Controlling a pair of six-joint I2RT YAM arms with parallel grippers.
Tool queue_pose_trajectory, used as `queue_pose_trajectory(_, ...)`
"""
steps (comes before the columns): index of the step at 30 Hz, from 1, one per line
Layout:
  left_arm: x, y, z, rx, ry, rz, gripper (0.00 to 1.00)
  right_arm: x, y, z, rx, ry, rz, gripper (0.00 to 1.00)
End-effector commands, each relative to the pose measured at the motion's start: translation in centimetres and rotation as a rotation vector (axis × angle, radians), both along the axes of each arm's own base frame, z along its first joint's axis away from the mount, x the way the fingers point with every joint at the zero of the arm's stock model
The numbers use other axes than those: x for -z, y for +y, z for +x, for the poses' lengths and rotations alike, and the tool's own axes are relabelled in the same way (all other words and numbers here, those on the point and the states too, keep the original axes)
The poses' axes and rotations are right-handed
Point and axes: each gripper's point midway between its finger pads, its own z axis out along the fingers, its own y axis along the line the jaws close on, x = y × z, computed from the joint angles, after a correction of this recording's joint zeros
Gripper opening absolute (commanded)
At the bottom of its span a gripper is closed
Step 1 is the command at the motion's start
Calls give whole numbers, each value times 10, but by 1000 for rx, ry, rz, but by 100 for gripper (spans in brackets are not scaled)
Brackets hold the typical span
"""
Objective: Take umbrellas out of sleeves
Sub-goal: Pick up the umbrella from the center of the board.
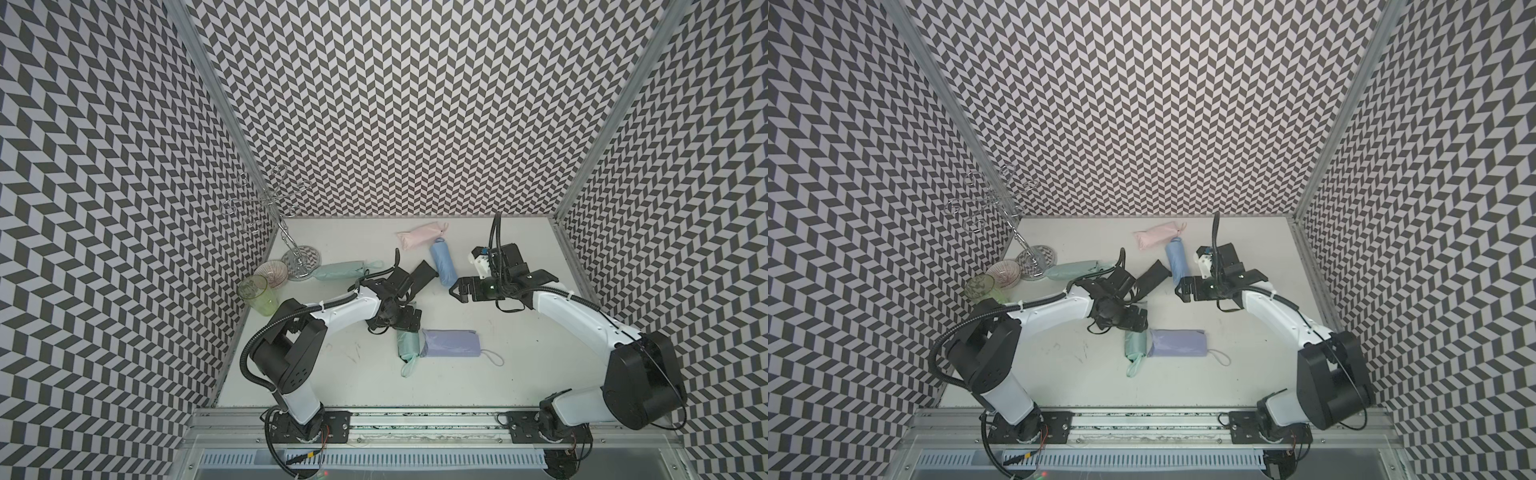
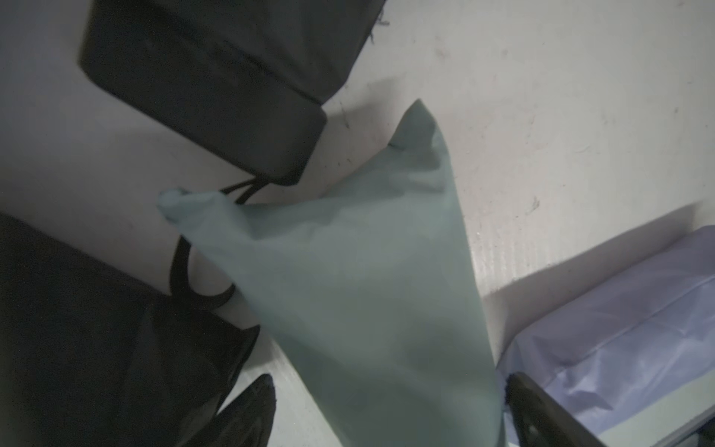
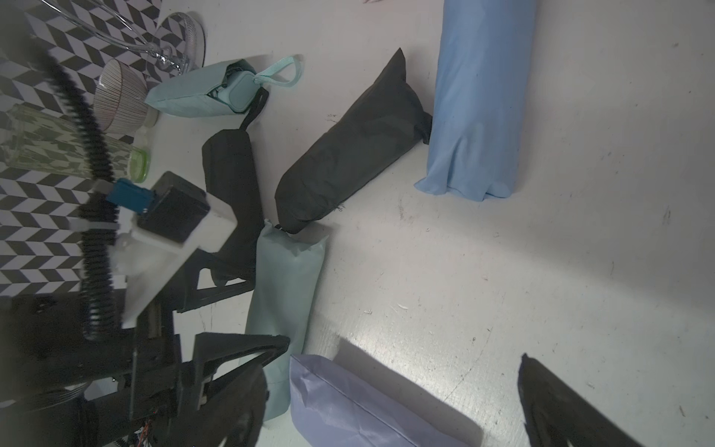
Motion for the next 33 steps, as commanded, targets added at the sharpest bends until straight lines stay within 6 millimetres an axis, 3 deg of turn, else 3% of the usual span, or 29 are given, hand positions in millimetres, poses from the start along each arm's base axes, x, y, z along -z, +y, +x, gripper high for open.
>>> queue_pose_trajectory(1,0,-8,5,-35,7,-14,93,-16,7,0,-22,-62,50,100)
queue_pose_trajectory(7,8,-14,15,-54,25,5,91,-17,10,-5,-41,-69,77,100)
queue_pose_trajectory(13,19,-10,16,-43,38,41,83,-16,8,-6,-48,-80,64,100)
queue_pose_trajectory(18,22,-13,13,-37,58,28,68,-16,7,-6,-48,-87,56,100)
queue_pose_trajectory(21,20,-14,13,-28,62,23,53,-18,7,-4,-45,-94,53,100)
queue_pose_trajectory(23,17,-14,13,-26,59,17,41,-19,6,-4,-43,-97,51,100)
queue_pose_trajectory(26,9,-13,15,-29,60,-12,34,-23,6,-3,-38,-112,53,100)
queue_pose_trajectory(33,-35,-14,33,-69,27,-167,31,-43,7,2,-26,-158,76,100)
